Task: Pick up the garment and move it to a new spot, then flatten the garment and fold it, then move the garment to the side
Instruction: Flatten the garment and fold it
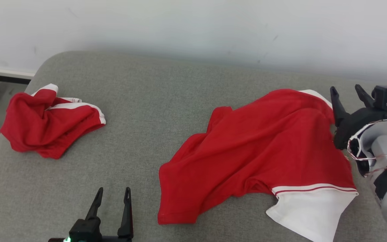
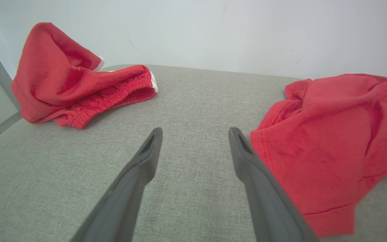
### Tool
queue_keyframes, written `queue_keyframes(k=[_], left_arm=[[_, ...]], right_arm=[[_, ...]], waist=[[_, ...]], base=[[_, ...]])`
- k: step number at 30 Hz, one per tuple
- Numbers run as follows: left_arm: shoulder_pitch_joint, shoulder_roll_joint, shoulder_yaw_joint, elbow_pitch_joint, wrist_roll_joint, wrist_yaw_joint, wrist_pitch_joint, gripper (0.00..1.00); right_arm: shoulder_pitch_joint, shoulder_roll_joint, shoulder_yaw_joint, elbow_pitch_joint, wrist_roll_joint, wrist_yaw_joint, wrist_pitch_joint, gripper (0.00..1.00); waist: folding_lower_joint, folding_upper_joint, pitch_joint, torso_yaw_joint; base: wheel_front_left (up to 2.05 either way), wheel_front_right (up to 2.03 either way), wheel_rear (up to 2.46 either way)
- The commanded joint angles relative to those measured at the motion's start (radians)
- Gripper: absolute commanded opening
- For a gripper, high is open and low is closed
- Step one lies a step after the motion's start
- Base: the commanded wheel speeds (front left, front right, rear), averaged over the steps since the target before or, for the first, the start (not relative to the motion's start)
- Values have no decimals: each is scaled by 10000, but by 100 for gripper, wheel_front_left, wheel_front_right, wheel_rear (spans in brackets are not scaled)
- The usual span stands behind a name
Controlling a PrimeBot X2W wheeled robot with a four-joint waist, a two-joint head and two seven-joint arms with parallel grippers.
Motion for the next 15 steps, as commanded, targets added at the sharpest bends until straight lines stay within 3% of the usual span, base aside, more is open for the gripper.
queue_keyframes(k=[1, 6, 8, 15], left_arm=[[118, 1, 48, -3, 53, -18, -24, 100], [339, 1, 174, 12, 160, -115, -24, 100], [534, 1, 284, -4, 186, -93, -24, 100], [844, 1, 349, -44, 246, -186, -24, 100]], right_arm=[[225, -126, -119, -167, -69, -23, -13, 100], [1400, -325, -1199, -1589, 23, -23, -16, 100], [2484, -336, -2002, -2837, -191, -23, -15, 100], [5366, 275, -3678, -5556, -976, -23, -16, 100]], waist=[[0, -1, -172, -163], [0, -1, -549, -405], [0, -1, -737, -582], [0, -1, -938, -922]], base=[[0, 0, 0], [0, 0, 0], [0, 0, 0], [0, 0, 0]])
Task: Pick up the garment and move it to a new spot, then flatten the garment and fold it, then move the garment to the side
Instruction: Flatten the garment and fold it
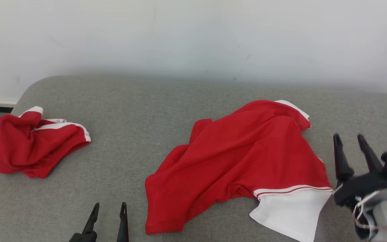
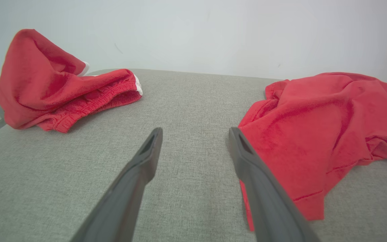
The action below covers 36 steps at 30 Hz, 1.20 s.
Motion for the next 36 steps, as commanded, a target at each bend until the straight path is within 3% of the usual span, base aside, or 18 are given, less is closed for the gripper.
queue_keyframes(k=[1, 16, 21, 30, 36], left_arm=[[197, -2, -3, -31, 100, -26, -24, 100], [290, -3, -104, -80, -24, 86, -24, 100], [336, -3, -237, 224, -213, 7, -24, 100], [-150, 0, -803, 1223, -688, -185, -24, 100], [-305, 2, -1120, 1981, -1007, -7, -24, 100]], right_arm=[[478, 177, -178, -358, -209, -23, -11, 100], [4825, 2682, -1946, -3782, -1549, -23, -13, 100], [5287, 2935, -1690, -3413, -1576, -23, -12, 100], [4464, 2967, -1245, -2033, -1605, -23, -12, 100], [3992, 2974, -973, -1269, -1497, -23, -12, 100]], waist=[[1, 0, -65, -160], [1, 0, 15, -480], [1, 0, 136, -665], [1, 0, 413, -994], [1, 0, 456, -1041]], base=[[0, 0, 0], [0, 0, 0], [0, 0, 0], [0, 0, 0], [0, 0, 0]])
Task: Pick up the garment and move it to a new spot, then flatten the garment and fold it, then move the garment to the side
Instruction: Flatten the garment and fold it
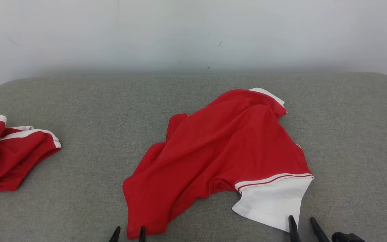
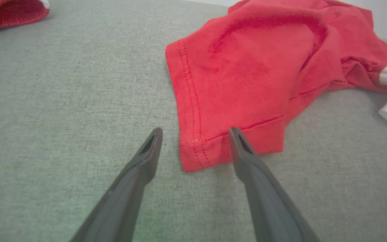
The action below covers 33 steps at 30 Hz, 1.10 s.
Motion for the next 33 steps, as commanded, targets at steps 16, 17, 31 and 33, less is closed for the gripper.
queue_keyframes(k=[16, 17, 31, 33], left_arm=[[-821, 8, -621, 1633, -1370, -397, -21, 0], [-841, 7, -588, 1530, -1351, -362, -22, 0], [168, 8, -6, -338, -517, -354, -24, 0], [97, 8, 132, -962, -252, -408, -25, 0]], right_arm=[[-654, 44, 1295, 1977, 395, 0, 51, 0], [-664, 38, 1275, 1931, 441, -1, 45, 0], [119, 12, 571, 448, 828, -1, -14, 0], [126, -46, 580, -304, 1241, -1, -12, 0]], waist=[[-1, 0, -226, 83], [-1, 0, -243, 68], [-1, 0, -384, 121], [-1, 0, -232, 45]], base=[[0, 0, 0], [0, 0, 0], [0, 0, 0], [0, 0, 0]])
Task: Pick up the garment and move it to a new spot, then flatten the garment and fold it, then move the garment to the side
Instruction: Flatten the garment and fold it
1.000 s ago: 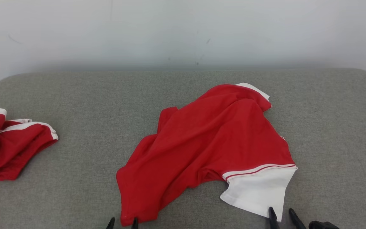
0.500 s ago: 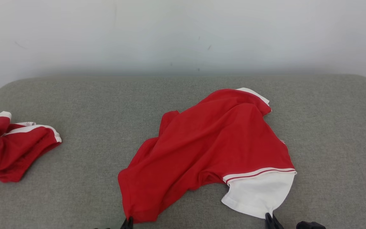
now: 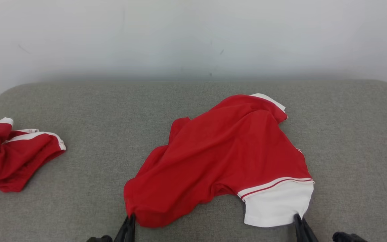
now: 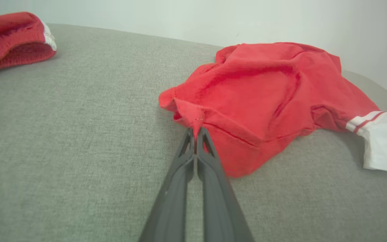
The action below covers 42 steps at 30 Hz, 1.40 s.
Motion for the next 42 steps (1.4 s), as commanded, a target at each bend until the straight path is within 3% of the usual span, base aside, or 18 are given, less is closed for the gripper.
queue_keyframes(k=[1, 6, 11, 12, 16, 25, 32, 42], left_arm=[[-251, 10, 92, -339, 235, -63, -22, 0], [-1624, 165, 6, -667, 597, -308, -24, 0], [-5032, 847, -676, -190, 710, -578, 368, 0], [-6642, 1183, -1053, 51, 532, -621, 841, 0], [-9838, 1639, -1852, 579, -383, -599, 1545, 0], [-15779, 2152, -3059, 2505, -1779, -602, 2338, 0], [-18946, 1944, -2918, 4508, -2112, -604, 1883, 0], [-20885, 1518, -3215, 6284, -2536, -604, 1148, 0]], right_arm=[[-228, -153, 81, -447, 146, 25, -15, 0], [-1545, -715, 551, -1061, 710, 25, 98, 0], [-4568, -1531, 828, -1196, 1500, 25, 818, 0], [-6084, -1750, 781, -1069, 1892, 26, 1134, 0], [-9091, -2135, 848, -256, 2455, 26, 1957, 0], [-15501, -2340, 1142, 1928, 2336, 26, 2644, 0], [-18886, -2344, 690, 4296, 1687, 26, 2126, 0], [-21312, -2297, 517, 6517, 850, 26, 1315, 0]], waist=[[0, 0, 175, -113], [0, 0, 733, -355], [0, 0, 1782, -645], [0, 0, 2336, -751], [0, 0, 3459, -815], [0, 0, 5277, -923], [0, 0, 5654, -939], [0, 0, 5840, -852]], base=[[0, 0, 0], [0, 0, 0], [0, 0, 0], [0, 0, 0], [0, 0, 0], [0, 0, 0], [0, 0, 0], [0, 0, 0]])
